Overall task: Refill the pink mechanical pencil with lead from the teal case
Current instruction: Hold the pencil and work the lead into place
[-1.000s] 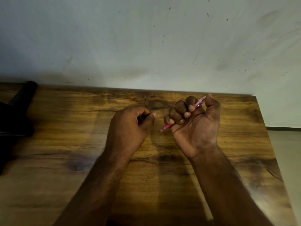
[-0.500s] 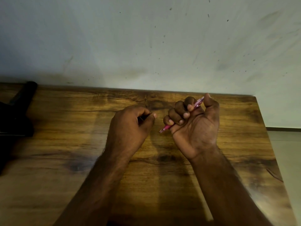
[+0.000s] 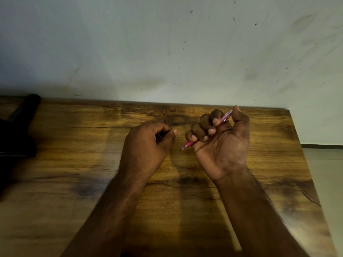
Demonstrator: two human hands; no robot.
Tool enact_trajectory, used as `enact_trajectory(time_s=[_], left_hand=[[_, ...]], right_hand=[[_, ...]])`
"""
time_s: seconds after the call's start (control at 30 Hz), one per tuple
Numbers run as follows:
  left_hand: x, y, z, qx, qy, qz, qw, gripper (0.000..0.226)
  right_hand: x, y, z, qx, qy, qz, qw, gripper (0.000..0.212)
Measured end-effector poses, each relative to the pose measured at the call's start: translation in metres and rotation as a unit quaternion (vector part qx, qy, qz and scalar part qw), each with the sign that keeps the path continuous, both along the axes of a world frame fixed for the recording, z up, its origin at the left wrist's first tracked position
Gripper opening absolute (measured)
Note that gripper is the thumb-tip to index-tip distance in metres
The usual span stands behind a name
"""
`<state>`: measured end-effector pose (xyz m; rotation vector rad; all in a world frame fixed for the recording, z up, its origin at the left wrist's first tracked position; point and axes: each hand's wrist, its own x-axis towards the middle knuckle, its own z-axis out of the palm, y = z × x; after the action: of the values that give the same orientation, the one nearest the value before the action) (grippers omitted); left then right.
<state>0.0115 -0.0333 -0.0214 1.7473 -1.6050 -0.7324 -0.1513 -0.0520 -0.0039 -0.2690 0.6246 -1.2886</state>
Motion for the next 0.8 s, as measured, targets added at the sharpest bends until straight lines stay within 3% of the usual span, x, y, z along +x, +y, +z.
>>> enact_trajectory(time_s=[0.67,0.8], left_hand=[[0.0000,-0.0001,-0.0011,-0.008,0.000,-0.004,1.000,0.010],[0.0005,-0.0013,-0.0020,0.003,0.002,-0.008,1.000,0.010]], right_hand=[[0.0002,0.0009,0.0009,0.002,-0.017,-0.002,1.000,0.060],[0.0002,0.0004,0.0001,-0.003,-0.011,0.000,1.000,0.052]])
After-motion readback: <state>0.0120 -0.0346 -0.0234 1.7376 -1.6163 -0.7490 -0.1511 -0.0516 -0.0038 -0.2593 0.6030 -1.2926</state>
